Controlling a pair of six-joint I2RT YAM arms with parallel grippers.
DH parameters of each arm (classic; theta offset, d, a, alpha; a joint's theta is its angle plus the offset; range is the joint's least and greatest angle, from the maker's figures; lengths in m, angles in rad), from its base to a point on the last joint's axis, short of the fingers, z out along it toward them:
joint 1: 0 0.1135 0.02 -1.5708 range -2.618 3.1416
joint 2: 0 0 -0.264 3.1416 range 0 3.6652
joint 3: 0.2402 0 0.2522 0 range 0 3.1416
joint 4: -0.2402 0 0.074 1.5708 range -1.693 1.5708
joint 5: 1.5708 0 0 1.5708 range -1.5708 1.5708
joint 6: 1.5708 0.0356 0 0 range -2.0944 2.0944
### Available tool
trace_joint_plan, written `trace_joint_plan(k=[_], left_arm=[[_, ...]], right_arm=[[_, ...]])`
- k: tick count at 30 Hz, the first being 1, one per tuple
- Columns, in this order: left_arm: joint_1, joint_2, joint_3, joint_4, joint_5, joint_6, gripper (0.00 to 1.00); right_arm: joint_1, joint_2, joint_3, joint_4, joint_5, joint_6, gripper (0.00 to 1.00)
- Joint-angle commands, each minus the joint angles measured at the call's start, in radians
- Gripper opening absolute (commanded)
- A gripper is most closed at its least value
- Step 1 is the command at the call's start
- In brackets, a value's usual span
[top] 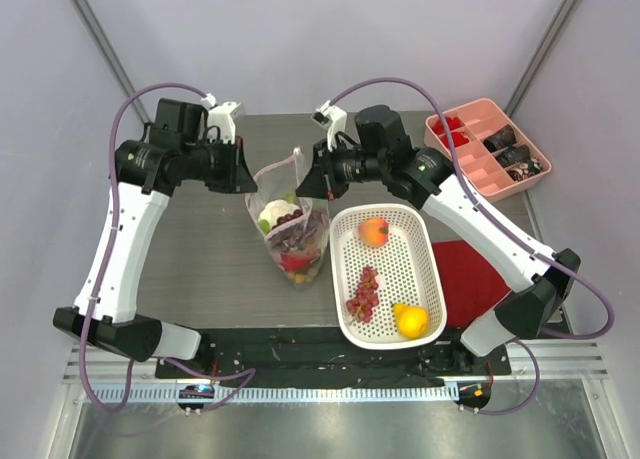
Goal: Place the food in the zip-top bag and seal the zipper
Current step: Adjust the zipper food storage bag at the center of the board.
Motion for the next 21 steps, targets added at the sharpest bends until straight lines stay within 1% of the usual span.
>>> trace_joint_plan(k=[1,3,4,5,7,10,14,16,17,18,19,21], left_arm=[[0.050,0.042,0.166,0.035,0.153,-0.083,0.00],[0.035,0.019,0.106,0.086,0.149,-0.089,0.00],[0.030,0.020,0.054,0.072,0.135,-0.053,0.00],[0.030,0.026,0.036,0.055,0.107,-0.040,0.00],[0.032,0.039,0.013,0.012,0.110,-0.013,0.00],[0.030,0.023,-0.017,0.044,0.119,-0.022,0.00],[0.032,0.006,0.010,0.084,0.150,-0.052,0.00],[0.032,0.006,0.030,0.089,0.162,-0.068,0.00],[0.032,0.011,0.035,0.087,0.167,-0.072,0.00],[0.032,0.016,0.041,0.089,0.167,-0.076,0.00],[0.030,0.019,0.047,0.089,0.162,-0.076,0.00],[0.035,0.035,0.061,0.080,0.158,-0.071,0.00]], right_arm=[[-0.006,-0.035,-0.031,-0.023,0.033,-0.092,0.01],[-0.004,-0.046,-0.050,-0.024,0.057,-0.112,0.01],[-0.006,-0.050,-0.051,-0.027,0.065,-0.136,0.01],[-0.006,-0.052,-0.056,-0.031,0.079,-0.147,0.01],[-0.015,-0.058,-0.059,-0.037,0.079,-0.159,0.01],[-0.018,-0.081,-0.067,-0.037,0.071,-0.164,0.01],[-0.018,-0.102,-0.055,-0.027,0.047,-0.167,0.01],[-0.018,-0.104,-0.059,-0.039,0.091,-0.182,0.01],[-0.023,-0.107,-0.074,-0.042,0.105,-0.207,0.12],[-0.026,-0.113,-0.084,-0.042,0.115,-0.210,0.20],[-0.032,-0.119,-0.090,-0.042,0.122,-0.210,0.34],[-0.052,-0.136,-0.107,-0.042,0.120,-0.210,0.51]])
